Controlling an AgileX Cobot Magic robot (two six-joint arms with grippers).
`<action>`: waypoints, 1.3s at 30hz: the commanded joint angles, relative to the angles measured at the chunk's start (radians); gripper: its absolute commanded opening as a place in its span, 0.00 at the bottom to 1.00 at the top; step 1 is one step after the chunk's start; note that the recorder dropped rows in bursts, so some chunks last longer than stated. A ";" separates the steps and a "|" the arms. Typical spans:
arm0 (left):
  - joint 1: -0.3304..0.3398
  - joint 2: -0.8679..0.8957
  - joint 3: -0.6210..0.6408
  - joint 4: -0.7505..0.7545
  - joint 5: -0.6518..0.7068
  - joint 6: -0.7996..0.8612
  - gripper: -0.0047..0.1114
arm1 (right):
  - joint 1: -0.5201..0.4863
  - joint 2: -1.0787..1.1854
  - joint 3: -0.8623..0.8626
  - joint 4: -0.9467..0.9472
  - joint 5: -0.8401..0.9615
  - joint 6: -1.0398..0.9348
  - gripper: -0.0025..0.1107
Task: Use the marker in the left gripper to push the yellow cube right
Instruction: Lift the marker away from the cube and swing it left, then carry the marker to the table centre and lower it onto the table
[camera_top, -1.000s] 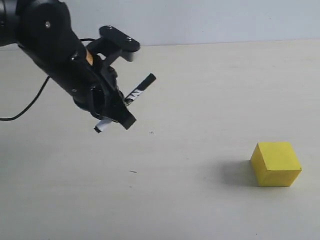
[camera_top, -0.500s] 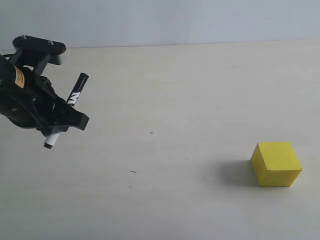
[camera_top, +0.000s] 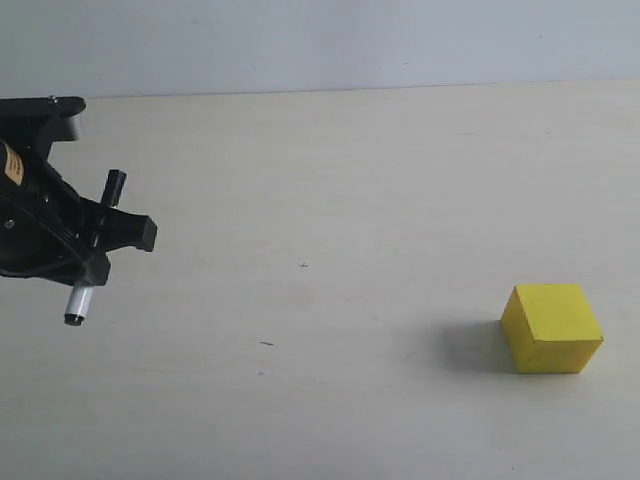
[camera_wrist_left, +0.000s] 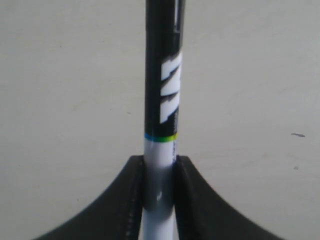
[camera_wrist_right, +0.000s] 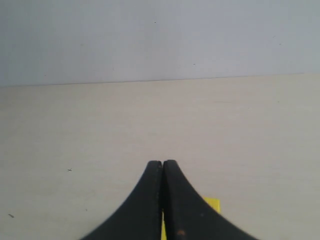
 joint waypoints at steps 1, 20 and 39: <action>0.002 -0.008 0.063 0.073 -0.035 -0.152 0.04 | 0.001 -0.005 0.004 -0.001 -0.007 -0.004 0.02; -0.255 0.387 -0.223 -0.082 -0.153 -0.183 0.04 | 0.001 -0.005 0.004 -0.001 -0.007 -0.004 0.02; -0.301 0.615 -0.430 -0.195 -0.110 -0.212 0.04 | 0.001 -0.005 0.004 -0.001 -0.007 -0.004 0.02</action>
